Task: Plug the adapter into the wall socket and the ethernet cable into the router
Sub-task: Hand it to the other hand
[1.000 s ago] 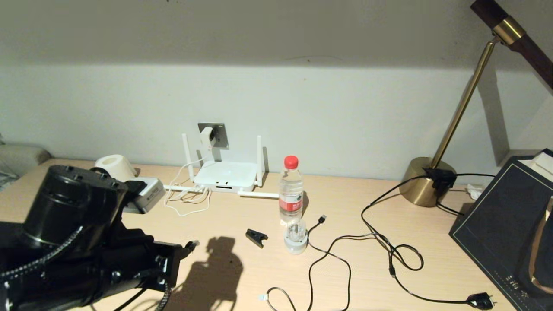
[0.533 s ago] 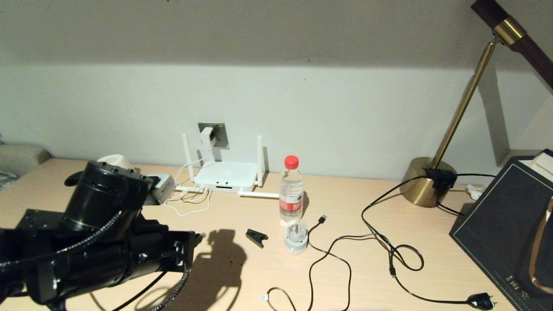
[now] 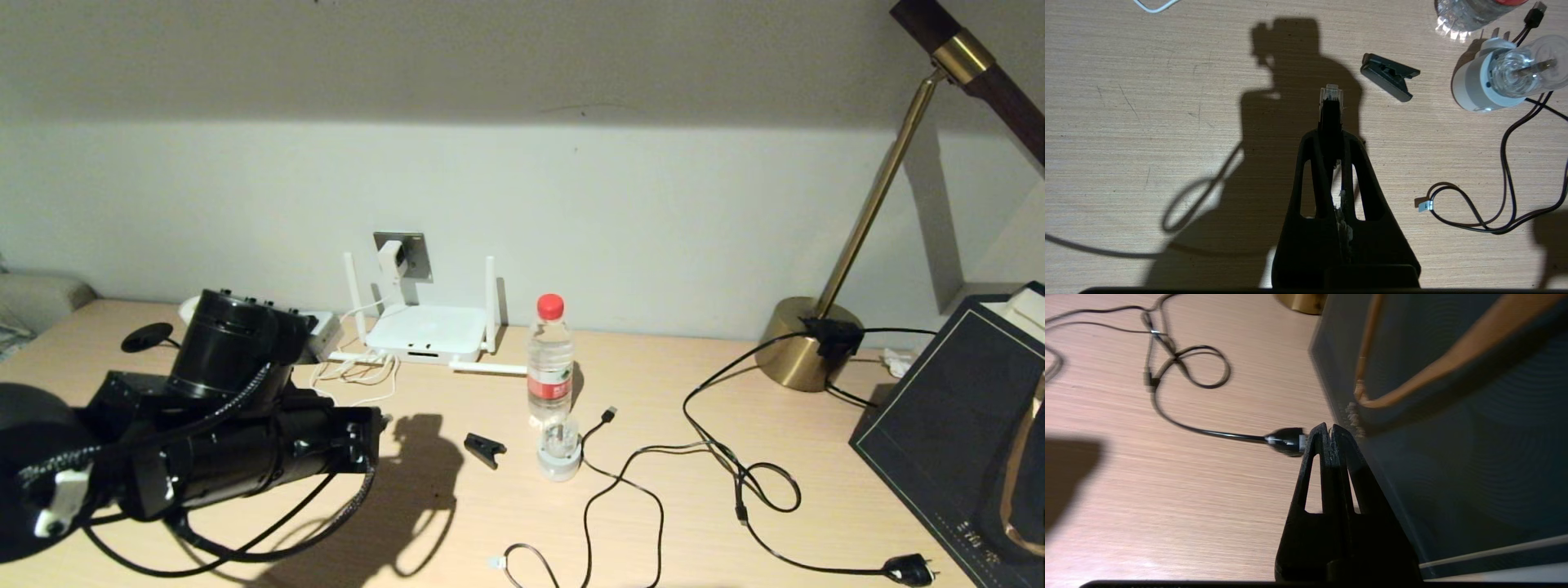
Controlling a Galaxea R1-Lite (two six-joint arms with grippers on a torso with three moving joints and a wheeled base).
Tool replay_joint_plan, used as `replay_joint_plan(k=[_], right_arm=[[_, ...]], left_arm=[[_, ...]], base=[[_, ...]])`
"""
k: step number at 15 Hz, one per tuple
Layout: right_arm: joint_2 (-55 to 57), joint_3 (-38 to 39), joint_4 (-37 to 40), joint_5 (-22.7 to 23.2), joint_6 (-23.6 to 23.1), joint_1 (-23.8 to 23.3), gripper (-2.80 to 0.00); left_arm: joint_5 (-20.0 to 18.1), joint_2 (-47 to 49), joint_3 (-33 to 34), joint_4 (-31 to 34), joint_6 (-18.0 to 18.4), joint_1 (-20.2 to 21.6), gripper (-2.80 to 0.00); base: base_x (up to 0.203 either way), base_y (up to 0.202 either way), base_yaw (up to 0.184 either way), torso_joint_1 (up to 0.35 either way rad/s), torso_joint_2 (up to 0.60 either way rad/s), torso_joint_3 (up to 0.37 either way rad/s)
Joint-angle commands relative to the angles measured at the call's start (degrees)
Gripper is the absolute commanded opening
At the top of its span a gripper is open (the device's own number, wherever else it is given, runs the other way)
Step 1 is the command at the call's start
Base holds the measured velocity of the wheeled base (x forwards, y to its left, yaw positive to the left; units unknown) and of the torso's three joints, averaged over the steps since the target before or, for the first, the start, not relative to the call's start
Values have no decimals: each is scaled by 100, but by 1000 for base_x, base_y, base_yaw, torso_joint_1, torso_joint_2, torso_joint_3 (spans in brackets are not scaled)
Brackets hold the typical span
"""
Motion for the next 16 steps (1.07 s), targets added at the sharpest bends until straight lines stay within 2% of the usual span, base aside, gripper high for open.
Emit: replay_joint_plan(k=[1,3,5,12,16], right_arm=[[-882,-46,131,378,13,-260,-280],[-1413,-45,228,692,317,-315,-280],[-1375,104,299,1347,632,-361,-280],[-1373,106,303,1344,819,-364,-280],[-1373,106,303,1344,819,-360,-280]], left_arm=[[17,42,92,-77,-5,24,-280],[34,2,127,-89,24,50,-280],[69,27,144,-191,103,50,-280],[61,-52,241,-242,174,57,-280],[77,196,240,-668,361,74,-280]], base=[[0,0,0,0,0,0],[0,0,0,0,0,0],[0,0,0,0,0,0],[0,0,0,0,0,0],[0,0,0,0,0,0]])
